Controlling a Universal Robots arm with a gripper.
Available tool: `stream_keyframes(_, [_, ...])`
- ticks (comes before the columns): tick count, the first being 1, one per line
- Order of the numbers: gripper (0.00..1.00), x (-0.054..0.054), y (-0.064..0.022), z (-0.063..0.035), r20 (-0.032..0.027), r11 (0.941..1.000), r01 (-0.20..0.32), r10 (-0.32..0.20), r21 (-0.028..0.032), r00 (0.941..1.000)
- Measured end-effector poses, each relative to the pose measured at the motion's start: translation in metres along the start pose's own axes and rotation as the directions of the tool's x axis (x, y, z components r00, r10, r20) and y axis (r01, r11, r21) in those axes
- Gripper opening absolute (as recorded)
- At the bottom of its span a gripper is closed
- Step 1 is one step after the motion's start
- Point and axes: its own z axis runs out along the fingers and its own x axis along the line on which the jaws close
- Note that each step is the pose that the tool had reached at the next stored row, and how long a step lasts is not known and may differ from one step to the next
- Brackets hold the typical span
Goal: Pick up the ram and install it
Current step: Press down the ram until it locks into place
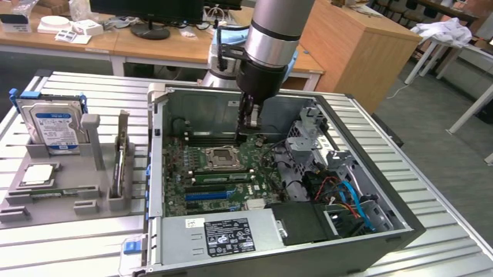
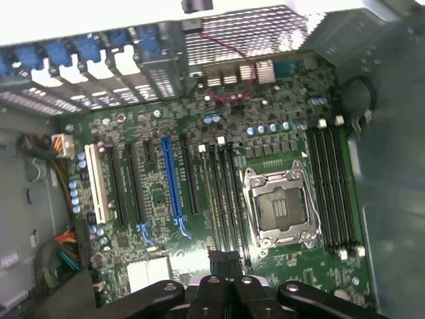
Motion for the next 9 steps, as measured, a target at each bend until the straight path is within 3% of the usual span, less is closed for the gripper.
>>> stream_keyframes(5, [0.11,0.0,0.0,0.0001,0.0027,0.996,-0.09,0.09,0.0024,0.996])
stream_keyframes(9, [0.11,0.0,0.0,0.0001,0.005,0.9868,-0.162,0.162,0.0042,0.9868])
